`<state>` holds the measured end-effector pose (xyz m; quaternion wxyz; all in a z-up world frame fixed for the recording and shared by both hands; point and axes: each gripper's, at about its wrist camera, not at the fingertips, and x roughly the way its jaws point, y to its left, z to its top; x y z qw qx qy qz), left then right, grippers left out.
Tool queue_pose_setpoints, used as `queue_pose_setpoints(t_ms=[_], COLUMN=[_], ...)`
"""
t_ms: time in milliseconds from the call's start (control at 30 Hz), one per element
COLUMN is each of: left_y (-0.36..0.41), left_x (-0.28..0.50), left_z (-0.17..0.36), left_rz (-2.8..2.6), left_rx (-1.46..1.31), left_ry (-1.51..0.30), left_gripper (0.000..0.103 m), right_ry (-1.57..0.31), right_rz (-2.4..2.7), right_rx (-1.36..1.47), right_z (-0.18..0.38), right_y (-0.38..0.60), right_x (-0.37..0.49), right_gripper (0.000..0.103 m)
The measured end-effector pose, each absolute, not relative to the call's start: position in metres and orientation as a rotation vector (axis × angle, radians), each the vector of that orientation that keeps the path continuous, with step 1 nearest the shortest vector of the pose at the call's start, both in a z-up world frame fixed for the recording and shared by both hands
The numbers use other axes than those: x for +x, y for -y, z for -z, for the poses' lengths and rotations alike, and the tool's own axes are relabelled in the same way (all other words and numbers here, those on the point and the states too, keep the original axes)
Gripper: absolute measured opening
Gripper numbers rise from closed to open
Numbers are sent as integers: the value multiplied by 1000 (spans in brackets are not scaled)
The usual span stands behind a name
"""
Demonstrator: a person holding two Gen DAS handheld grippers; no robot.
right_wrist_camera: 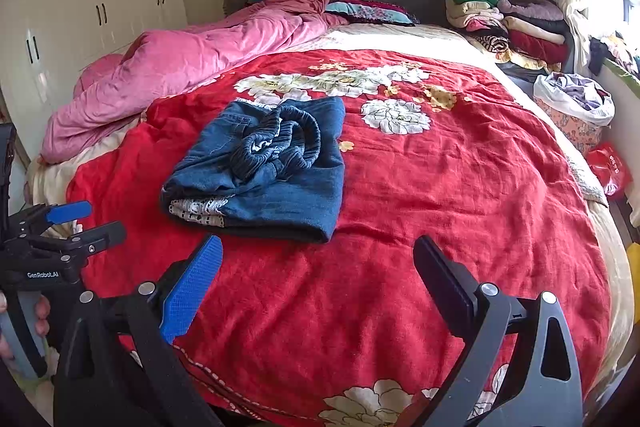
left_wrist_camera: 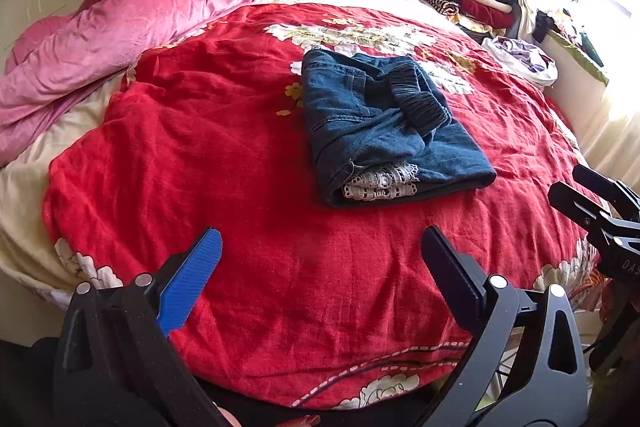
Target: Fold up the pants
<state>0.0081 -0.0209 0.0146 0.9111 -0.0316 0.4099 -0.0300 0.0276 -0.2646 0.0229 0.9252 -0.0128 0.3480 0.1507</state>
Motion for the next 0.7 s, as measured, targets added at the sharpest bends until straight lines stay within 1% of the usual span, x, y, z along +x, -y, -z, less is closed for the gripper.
queue_pose_setpoints(t_ms=[500,700], left_y=[19,13], left_x=[8,13], left_z=[-12,-8], left_rz=[123,70], left_rx=[-107,-89], left_ry=[-839,-849], left_gripper=[93,93], right_ry=[-743,-761], right_rz=[-286,-253], right_rx=[-48,-61], right_z=[-13,-7], right_y=[261,266], right_x=[36,43], right_gripper=[96,96])
